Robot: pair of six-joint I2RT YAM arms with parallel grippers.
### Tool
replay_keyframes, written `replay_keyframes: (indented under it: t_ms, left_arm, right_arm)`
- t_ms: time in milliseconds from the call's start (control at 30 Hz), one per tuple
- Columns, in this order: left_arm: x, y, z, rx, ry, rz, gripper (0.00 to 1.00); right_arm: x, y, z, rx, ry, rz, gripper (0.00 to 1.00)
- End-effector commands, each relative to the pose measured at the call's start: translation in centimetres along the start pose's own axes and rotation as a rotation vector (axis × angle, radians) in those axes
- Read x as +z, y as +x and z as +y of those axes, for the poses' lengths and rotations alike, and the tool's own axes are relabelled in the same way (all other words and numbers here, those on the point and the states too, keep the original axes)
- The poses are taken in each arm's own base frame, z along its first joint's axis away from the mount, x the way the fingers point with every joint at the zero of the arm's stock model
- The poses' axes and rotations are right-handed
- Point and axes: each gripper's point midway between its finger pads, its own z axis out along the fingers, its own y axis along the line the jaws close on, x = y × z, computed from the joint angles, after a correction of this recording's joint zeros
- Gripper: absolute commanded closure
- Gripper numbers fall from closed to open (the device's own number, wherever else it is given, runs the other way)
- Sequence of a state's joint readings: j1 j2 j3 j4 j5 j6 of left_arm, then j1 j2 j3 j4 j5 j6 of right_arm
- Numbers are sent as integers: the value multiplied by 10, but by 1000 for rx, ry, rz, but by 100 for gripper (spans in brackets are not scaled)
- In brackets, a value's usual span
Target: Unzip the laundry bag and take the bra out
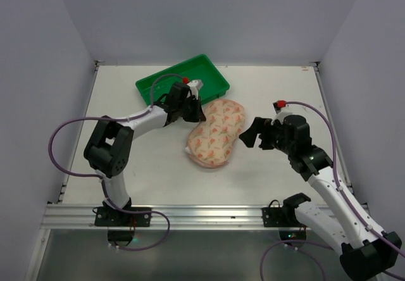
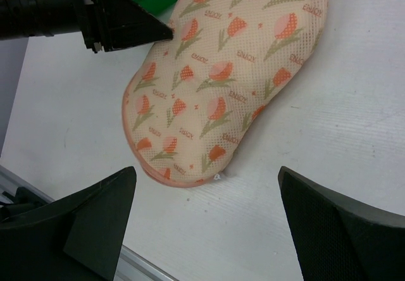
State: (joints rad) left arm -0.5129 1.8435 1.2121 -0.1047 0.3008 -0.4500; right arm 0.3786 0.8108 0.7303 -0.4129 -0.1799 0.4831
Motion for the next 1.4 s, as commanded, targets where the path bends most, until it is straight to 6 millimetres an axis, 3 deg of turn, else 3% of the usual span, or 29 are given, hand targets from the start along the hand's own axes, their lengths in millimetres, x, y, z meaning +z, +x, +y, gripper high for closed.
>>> replay_keyframes:
  t_ms: [0,200,400,467,600,633,700,733,833,900,933,1133,1200,1267,1367]
  left_arm:
    - [-21,-41,-37,54,116,-103,100]
    - [-39,-54,-90,98,209,-143,94]
    - [-33,-25,-184,171,344,-102,89]
    - [-25,-6,-208,190,371,-73,80]
    - [-12,19,-243,223,402,-37,61]
    - [-7,32,-257,242,418,-18,49]
    - [-3,43,-270,268,426,-9,37]
    - [0,50,-281,285,429,-5,25]
    - [2,51,-284,306,392,-16,9]
    - [-2,46,-279,305,357,-36,4]
    - [-9,32,-274,306,306,-91,2]
    - [-46,-6,-235,305,117,-239,0]
    - [-55,-6,-218,277,85,-240,0]
    - [-60,-2,-213,281,89,-230,0]
    - [-73,11,-231,307,224,-205,0]
  right_arm:
    - [-10,-5,9,12,-27,-11,4]
    - [-34,-24,14,6,-9,-85,4]
    - [-66,-48,17,17,10,-222,4]
    - [-77,-54,17,2,19,-266,3]
    - [-122,-80,14,-1,62,-449,1]
    - [-131,-84,13,-1,69,-485,1]
    - [-149,-93,10,4,86,-561,1]
    - [-164,-98,5,19,111,-623,1]
    - [-187,-103,-2,34,142,-713,1]
    - [-192,-103,-4,31,148,-735,1]
    - [-195,-102,-4,29,148,-743,1]
    - [-184,-92,-10,37,154,-708,1]
    - [-179,-89,-11,47,155,-694,1]
    - [-177,-88,-12,50,154,-691,1]
    - [-173,-86,-14,44,162,-677,1]
